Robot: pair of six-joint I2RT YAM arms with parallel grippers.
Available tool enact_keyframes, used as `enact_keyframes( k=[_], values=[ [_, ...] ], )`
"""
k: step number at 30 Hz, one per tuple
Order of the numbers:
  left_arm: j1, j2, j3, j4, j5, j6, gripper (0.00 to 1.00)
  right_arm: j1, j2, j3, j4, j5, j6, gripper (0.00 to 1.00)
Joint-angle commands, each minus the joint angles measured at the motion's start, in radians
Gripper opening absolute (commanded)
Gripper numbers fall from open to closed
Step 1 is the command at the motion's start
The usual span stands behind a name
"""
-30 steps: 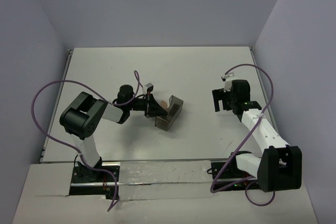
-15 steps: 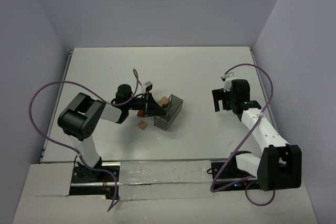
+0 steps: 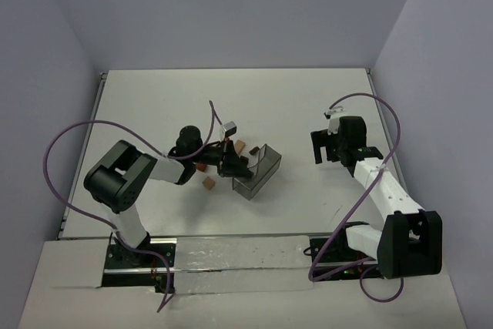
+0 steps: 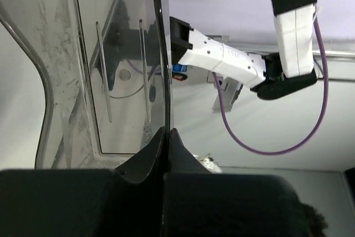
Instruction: Build the wood block tower
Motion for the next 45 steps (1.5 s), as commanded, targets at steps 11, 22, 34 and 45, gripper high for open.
enact_keyframes(
  k=[11, 22, 34, 45],
  values=[
    [0.227, -0.343, 0.573, -1.463, -0.598, 1.325, 0.0, 0.007, -0.034, 0.046, 0.004, -0.019, -0.004, 1.0],
    [0.71, -0.222, 0.848, -1.783, -0.989, 1.659, 0.0, 0.01, -0.044, 0.05, 0.001, -0.018, -0.005, 1.0],
    [0.886, 0.145, 1.148, -1.8, -1.081, 1.746, 0.01, 0.009, -0.056, 0.051, -0.006, -0.015, -0.007, 1.0],
    [0.886, 0.342, 1.261, -1.807, -1.057, 1.774, 0.03, 0.011, -0.057, 0.052, -0.004, -0.016, -0.011, 1.0]
  ],
)
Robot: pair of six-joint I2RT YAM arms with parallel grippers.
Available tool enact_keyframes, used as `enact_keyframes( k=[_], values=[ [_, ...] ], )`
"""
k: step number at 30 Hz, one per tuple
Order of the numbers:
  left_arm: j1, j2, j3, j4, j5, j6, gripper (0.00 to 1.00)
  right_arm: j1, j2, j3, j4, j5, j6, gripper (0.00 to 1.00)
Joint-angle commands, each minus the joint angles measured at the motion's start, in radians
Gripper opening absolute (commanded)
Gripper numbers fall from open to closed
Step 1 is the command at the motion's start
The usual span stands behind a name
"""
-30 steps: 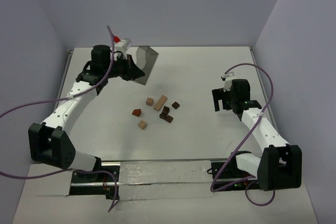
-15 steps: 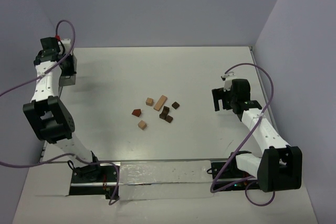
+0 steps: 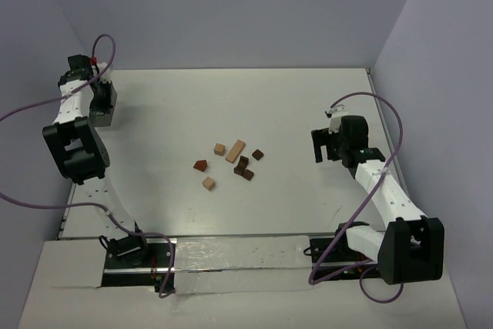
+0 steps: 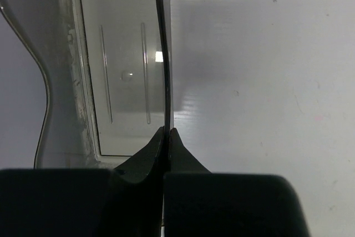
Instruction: Build the wood block tower
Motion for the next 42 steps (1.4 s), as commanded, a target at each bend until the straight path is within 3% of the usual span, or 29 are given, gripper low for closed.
enact_keyframes(
  k=[1, 8, 18, 20, 22, 26, 34, 37, 42],
  values=[
    [0.006, 0.04, 0.075, 0.018, 0.006, 0.018, 0.03, 0.01, -0.017, 0.045, 0.002, -0.006, -0.011, 1.0],
    [0.006, 0.175, 0.197, -0.018, 0.015, 0.003, 0.06, 0.008, -0.006, 0.053, -0.002, -0.008, -0.009, 1.0],
    [0.004, 0.186, 0.142, 0.008, 0.053, -0.045, 0.22, 0.008, -0.002, 0.055, -0.004, -0.009, -0.005, 1.0],
    [0.004, 0.173, 0.129, 0.01, 0.056, -0.039, 0.31, 0.008, -0.004, 0.054, -0.003, -0.009, -0.005, 1.0],
    [0.006, 0.156, 0.122, 0.009, 0.063, -0.036, 0.51, 0.008, -0.006, 0.056, -0.003, -0.009, -0.005, 1.0],
    [0.005, 0.107, 0.133, -0.002, 0.091, -0.052, 0.71, 0.008, -0.007, 0.057, -0.003, -0.013, -0.003, 1.0],
    [0.0, -0.011, 0.285, -0.094, 0.1, -0.076, 0.77, 0.008, -0.021, 0.055, -0.006, -0.022, -0.002, 1.0],
    [-0.012, -0.071, 0.359, -0.135, 0.088, -0.054, 0.88, 0.008, -0.024, 0.056, -0.006, -0.025, -0.001, 1.0],
    [-0.058, -0.196, 0.335, -0.15, 0.113, -0.041, 0.86, 0.009, -0.029, 0.056, -0.007, -0.026, 0.002, 1.0]
  ],
)
